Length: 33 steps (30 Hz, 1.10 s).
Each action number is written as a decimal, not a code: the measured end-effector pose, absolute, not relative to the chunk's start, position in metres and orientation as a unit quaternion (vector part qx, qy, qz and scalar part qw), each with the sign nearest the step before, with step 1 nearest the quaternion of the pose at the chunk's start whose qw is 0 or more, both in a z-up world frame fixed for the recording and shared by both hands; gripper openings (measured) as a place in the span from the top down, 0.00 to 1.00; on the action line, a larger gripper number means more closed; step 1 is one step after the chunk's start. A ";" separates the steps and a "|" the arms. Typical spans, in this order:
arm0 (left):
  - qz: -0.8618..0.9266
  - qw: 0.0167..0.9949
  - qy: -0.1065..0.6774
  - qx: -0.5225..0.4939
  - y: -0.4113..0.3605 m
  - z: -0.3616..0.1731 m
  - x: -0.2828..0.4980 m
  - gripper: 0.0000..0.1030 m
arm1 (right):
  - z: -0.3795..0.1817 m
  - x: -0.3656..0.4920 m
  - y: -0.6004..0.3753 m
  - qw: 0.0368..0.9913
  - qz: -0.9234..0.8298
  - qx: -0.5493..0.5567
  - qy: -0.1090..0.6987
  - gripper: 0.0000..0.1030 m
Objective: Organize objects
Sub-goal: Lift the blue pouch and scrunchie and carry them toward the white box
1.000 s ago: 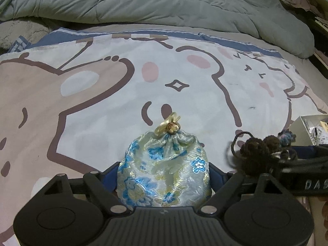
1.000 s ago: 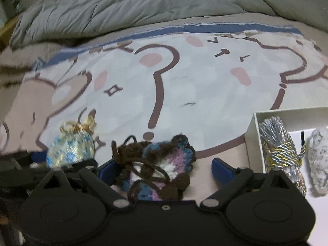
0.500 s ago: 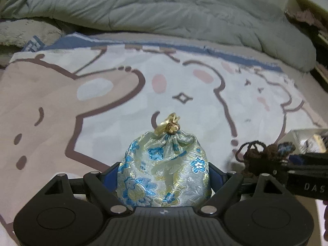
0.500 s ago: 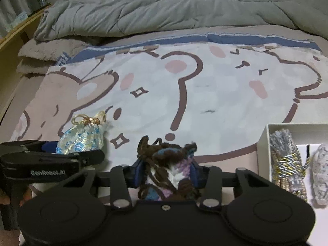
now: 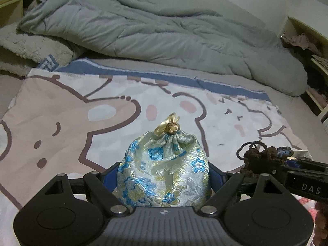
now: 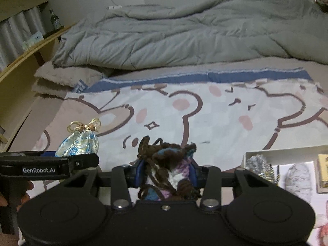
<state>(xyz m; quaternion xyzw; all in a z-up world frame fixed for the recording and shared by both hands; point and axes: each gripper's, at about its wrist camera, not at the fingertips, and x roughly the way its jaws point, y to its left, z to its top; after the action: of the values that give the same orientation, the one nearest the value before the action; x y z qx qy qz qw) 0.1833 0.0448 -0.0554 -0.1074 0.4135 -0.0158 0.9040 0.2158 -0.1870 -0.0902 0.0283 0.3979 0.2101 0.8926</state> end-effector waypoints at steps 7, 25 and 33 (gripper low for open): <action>-0.017 0.910 0.401 -0.103 0.033 -0.033 0.163 0.18 | -0.067 0.196 -0.201 0.902 0.204 0.014 0.381 0.58; -0.070 0.924 0.368 -0.076 -0.017 0.004 0.113 0.18 | -0.023 0.143 -0.255 0.924 0.183 0.012 0.336 0.58; -0.089 0.922 0.370 -0.071 -0.042 0.002 0.107 0.18 | -0.018 0.130 -0.277 0.927 0.177 0.019 0.330 0.58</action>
<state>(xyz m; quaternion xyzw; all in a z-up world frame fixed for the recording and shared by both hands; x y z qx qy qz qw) 0.1072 -0.0416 0.0020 -0.0711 0.3700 -0.0892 0.9220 0.1298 -0.2768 -0.0178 0.0193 0.3296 0.1767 0.9272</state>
